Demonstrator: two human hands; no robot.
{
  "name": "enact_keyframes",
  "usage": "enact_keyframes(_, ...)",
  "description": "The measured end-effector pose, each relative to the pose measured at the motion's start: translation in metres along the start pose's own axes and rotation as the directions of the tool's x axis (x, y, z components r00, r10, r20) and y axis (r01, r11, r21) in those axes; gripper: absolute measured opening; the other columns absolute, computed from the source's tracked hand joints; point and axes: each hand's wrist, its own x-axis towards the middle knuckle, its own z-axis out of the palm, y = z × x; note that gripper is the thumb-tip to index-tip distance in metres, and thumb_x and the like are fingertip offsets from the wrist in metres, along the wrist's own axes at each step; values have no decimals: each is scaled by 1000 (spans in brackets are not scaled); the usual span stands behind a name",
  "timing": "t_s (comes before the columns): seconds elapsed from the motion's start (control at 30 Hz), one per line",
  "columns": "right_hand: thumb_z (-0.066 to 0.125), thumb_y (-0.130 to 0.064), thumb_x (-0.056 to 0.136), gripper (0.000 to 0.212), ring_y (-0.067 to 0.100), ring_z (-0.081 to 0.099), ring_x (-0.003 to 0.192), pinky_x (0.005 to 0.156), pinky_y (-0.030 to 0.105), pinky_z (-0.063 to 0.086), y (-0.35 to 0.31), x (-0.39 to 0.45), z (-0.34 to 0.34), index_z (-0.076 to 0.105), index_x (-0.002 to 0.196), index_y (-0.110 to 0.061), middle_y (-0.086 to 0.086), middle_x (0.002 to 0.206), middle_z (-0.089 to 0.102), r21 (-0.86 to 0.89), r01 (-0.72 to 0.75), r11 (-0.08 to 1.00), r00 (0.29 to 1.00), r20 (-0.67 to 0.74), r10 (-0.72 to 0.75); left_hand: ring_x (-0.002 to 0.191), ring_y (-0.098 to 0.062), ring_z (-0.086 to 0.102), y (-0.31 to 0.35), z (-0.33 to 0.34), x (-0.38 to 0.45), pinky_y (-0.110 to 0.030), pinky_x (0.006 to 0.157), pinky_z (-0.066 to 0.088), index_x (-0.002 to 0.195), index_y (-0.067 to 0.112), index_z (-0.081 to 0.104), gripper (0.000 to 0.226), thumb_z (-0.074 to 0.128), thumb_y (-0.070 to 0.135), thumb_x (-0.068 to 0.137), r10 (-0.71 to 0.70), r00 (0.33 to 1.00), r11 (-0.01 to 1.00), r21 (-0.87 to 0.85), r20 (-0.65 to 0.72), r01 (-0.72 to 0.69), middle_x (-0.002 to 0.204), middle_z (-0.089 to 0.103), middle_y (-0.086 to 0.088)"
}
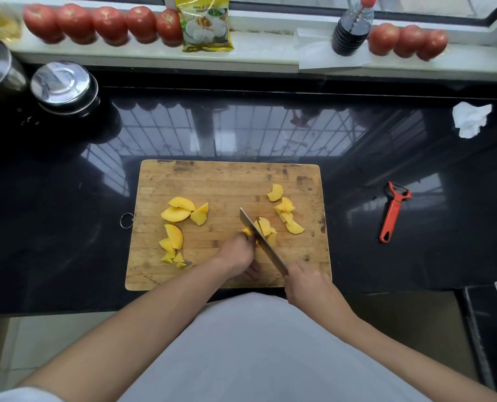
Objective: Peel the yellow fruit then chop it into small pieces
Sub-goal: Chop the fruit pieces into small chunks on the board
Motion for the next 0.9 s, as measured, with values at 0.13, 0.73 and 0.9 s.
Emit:
enact_keyframes(0.13, 37, -9, 102, 18, 33, 60, 97, 76, 42, 49, -12, 14, -1, 53, 110, -14, 6, 111, 57, -10, -45, 999, 998, 52, 46, 68, -33, 72, 2, 0, -2, -39, 63, 63, 110, 7, 50, 35, 23, 29, 113, -4, 1000, 1000, -5, 0, 4, 92, 74, -27)
enact_keyframes(0.73, 42, -20, 105, 11, 28, 58, 88, 76, 47, 52, -25, 22, -4, 53, 105, -16, 4, 102, 58, 147, 35, 988, 987, -159, -11, 66, -33, 75, -6, 2, -3, -37, 56, 63, 124, 8, 52, 34, 26, 27, 113, 55, 995, 998, 1, -82, -55, 85, 74, -23)
enact_keyframes(0.9, 41, -15, 104, 13, 31, 60, 89, 79, 48, 53, -20, 10, -4, 54, 107, -16, 4, 109, 58, 75, 23, 997, 995, -94, -16, 72, -41, 76, -8, 4, -1, -48, 66, 66, 126, 10, 50, 35, 23, 27, 112, 52, 995, 997, -51, -84, -57, 86, 74, -26)
